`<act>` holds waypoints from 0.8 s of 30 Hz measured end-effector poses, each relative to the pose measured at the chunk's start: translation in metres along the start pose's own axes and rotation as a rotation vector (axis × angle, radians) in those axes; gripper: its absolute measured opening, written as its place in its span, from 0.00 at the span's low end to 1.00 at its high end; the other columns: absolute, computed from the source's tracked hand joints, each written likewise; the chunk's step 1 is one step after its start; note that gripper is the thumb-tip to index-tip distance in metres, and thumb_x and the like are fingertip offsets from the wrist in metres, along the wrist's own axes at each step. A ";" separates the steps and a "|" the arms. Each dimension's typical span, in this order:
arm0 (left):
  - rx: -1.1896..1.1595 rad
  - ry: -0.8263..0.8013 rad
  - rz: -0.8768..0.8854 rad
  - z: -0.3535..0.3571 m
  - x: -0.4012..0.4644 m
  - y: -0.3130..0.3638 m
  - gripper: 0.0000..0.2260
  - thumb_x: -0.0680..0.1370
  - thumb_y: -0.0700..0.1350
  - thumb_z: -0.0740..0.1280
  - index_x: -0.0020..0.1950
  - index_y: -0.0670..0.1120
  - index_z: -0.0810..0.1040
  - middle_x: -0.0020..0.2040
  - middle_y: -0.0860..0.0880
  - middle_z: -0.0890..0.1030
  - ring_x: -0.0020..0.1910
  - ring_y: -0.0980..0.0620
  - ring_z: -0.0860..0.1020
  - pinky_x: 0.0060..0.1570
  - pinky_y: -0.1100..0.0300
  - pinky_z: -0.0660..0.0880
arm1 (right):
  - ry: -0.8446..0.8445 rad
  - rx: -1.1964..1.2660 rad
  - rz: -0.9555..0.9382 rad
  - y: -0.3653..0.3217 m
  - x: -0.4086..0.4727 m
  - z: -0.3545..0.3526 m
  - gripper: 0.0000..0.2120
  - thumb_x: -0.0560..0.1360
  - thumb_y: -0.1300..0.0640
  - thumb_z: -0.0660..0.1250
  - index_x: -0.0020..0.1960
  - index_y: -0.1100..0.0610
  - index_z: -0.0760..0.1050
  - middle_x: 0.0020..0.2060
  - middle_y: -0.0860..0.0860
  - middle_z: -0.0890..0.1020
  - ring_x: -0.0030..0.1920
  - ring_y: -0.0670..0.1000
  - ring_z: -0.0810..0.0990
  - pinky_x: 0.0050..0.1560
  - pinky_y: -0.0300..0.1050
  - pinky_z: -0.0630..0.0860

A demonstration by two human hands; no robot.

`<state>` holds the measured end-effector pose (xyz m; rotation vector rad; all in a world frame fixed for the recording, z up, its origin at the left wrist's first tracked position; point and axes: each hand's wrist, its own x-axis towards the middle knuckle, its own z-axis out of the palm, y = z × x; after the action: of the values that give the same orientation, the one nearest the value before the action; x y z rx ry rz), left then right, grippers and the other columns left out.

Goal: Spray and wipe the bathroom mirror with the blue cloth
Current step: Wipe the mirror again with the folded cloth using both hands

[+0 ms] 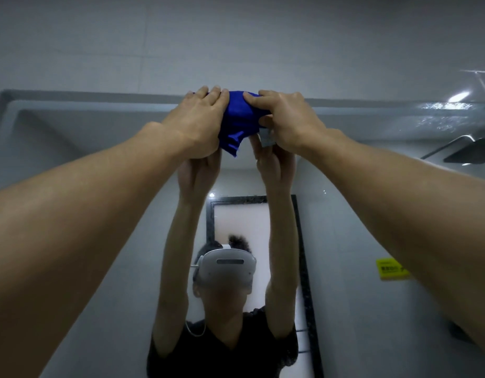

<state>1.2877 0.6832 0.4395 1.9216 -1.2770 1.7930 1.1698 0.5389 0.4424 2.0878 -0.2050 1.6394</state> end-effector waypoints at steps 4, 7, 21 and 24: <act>-0.010 -0.016 -0.007 0.000 0.009 0.017 0.34 0.78 0.39 0.64 0.80 0.40 0.49 0.80 0.40 0.54 0.78 0.40 0.53 0.76 0.49 0.50 | 0.003 0.008 -0.018 0.021 -0.003 -0.005 0.25 0.82 0.65 0.60 0.77 0.49 0.65 0.61 0.54 0.77 0.60 0.58 0.76 0.62 0.56 0.75; -0.021 -0.034 -0.032 -0.002 0.009 0.028 0.35 0.78 0.40 0.65 0.80 0.41 0.49 0.80 0.41 0.53 0.78 0.40 0.53 0.76 0.49 0.49 | -0.003 -0.013 -0.055 0.030 -0.009 -0.005 0.25 0.82 0.63 0.60 0.78 0.50 0.63 0.63 0.55 0.76 0.61 0.58 0.75 0.62 0.55 0.74; -0.108 -0.108 -0.057 -0.003 -0.053 0.080 0.33 0.79 0.39 0.63 0.81 0.46 0.50 0.81 0.46 0.53 0.79 0.45 0.51 0.75 0.48 0.51 | -0.126 -0.038 -0.084 0.043 -0.101 -0.005 0.29 0.83 0.51 0.60 0.81 0.49 0.53 0.78 0.55 0.59 0.76 0.59 0.60 0.72 0.58 0.66; -0.123 -0.115 -0.023 0.003 -0.070 0.088 0.34 0.79 0.42 0.65 0.81 0.47 0.51 0.81 0.47 0.53 0.79 0.45 0.50 0.75 0.49 0.49 | -0.143 -0.035 -0.063 0.040 -0.126 -0.003 0.30 0.83 0.51 0.60 0.81 0.50 0.52 0.79 0.55 0.58 0.78 0.58 0.57 0.73 0.58 0.64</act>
<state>1.2364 0.6592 0.3419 1.9871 -1.3620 1.5743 1.1166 0.4835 0.3347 2.1640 -0.2107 1.4412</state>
